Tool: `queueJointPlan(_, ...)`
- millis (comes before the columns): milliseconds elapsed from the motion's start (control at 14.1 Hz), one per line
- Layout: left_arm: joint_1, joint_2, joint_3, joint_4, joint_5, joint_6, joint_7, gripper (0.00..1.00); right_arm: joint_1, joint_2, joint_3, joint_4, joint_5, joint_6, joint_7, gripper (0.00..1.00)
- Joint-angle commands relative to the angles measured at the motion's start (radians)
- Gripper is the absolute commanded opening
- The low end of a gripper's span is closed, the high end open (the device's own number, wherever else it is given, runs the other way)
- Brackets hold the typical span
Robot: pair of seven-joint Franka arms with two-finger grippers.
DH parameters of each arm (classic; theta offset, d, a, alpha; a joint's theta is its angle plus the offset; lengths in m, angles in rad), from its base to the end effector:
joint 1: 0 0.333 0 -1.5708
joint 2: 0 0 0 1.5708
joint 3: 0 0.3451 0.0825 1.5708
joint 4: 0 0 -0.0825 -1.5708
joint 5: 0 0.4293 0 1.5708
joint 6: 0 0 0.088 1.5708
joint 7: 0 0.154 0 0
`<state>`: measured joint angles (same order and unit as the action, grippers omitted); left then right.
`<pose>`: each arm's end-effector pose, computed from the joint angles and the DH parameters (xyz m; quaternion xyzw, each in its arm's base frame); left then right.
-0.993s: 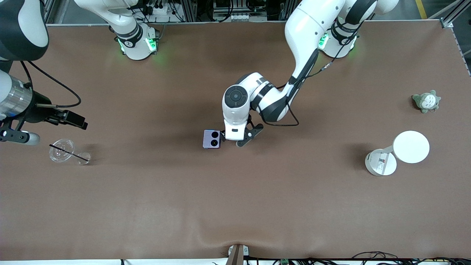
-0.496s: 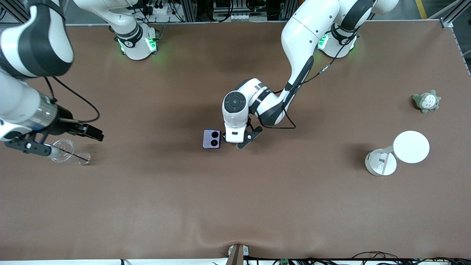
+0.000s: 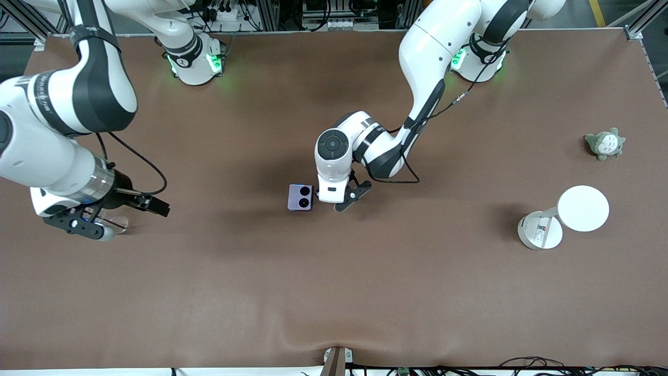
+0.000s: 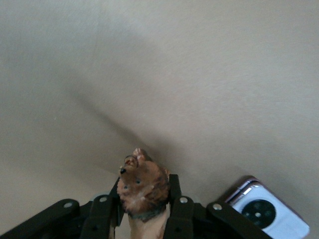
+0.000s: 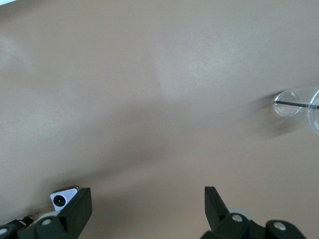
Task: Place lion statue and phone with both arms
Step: 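Lift the lion with the left gripper while the right gripper reaches the phone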
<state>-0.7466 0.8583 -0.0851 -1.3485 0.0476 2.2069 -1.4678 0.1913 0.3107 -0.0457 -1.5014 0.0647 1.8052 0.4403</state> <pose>0.5487 -0.5792 0.1552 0.9496 0.3133 -0.0112 0.0068 0.6984 0.1142 0.4596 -0.9879 0.1532 0.0102 0.0225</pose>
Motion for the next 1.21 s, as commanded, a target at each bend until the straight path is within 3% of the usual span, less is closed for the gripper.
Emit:
queueJointPlan(0, 0.025, -0.047, 0.016, 0.003, 0.043, -0.009, 0.04, 0.0, 0.011, 0.04, -0.005, 0.029, 0.001, 0.026, 0.023, 1.0)
queueJointPlan(638, 0.197, -0.205, 0.011, -0.004, 0.043, -0.183, 0.292, 0.0, 0.054, 0.107, -0.005, 0.03, 0.013, 0.085, 0.063, 1.0)
queueJointPlan(1134, 0.322, -0.222, 0.008, -0.008, 0.043, -0.197, 0.595, 0.0, 0.083, 0.108, -0.005, 0.03, 0.013, 0.085, 0.098, 1.0)
